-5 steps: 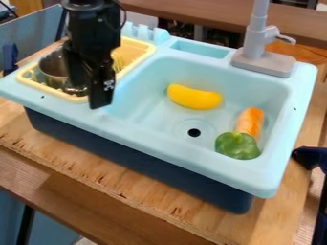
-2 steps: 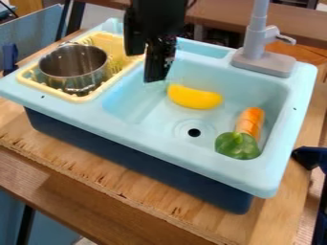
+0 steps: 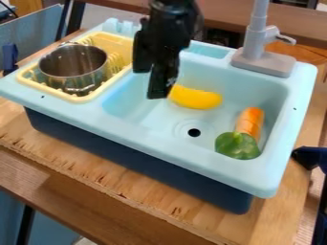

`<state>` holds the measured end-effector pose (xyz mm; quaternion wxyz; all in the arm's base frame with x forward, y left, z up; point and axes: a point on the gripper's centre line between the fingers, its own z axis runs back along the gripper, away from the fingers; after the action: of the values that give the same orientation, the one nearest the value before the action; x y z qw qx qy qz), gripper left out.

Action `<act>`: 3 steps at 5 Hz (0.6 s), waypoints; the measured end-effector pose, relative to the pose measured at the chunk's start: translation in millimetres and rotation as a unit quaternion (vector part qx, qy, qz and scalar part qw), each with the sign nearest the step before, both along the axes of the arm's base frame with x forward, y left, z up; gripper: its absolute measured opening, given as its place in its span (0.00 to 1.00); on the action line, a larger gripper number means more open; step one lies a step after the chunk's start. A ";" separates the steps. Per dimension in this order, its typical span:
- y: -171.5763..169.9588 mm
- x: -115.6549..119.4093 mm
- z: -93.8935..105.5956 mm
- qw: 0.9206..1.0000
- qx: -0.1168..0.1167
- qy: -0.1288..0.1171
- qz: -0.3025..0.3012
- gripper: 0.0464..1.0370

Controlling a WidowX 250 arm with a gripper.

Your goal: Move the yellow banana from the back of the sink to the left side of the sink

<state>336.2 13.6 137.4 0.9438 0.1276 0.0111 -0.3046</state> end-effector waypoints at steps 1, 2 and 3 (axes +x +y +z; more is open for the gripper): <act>1.7 16.2 -18.3 1.000 0.001 0.013 -0.022 0.96; 0.7 24.7 -30.6 0.999 0.013 0.020 -0.045 0.96; -12.7 29.6 -30.3 0.997 0.005 0.010 -0.082 0.96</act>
<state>365.8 0.9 107.1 0.9147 0.1298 0.0112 -0.3825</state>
